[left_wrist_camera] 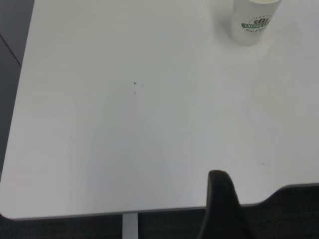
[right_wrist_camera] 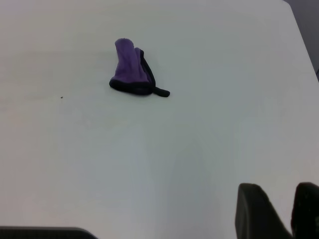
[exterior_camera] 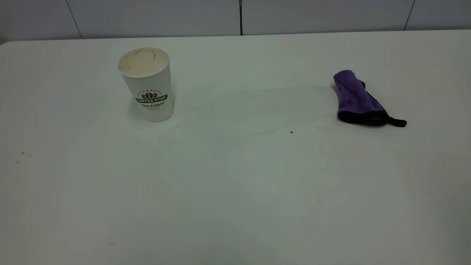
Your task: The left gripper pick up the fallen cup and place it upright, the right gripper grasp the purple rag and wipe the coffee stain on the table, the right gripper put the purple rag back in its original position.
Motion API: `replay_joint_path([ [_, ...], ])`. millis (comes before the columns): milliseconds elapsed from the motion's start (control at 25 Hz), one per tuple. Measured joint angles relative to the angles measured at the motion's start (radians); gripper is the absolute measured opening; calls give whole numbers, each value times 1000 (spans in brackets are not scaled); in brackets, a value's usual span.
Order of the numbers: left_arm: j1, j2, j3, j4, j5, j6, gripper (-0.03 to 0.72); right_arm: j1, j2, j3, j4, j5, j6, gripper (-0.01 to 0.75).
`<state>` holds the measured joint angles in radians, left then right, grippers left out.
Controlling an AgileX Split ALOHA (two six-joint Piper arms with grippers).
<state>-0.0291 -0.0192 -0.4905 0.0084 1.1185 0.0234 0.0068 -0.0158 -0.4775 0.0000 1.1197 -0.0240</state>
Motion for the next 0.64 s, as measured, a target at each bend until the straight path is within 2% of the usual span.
replay_joint_path([
  [640, 0, 0, 0, 0, 0, 0, 501, 0, 0, 0, 0, 0, 0, 230],
])
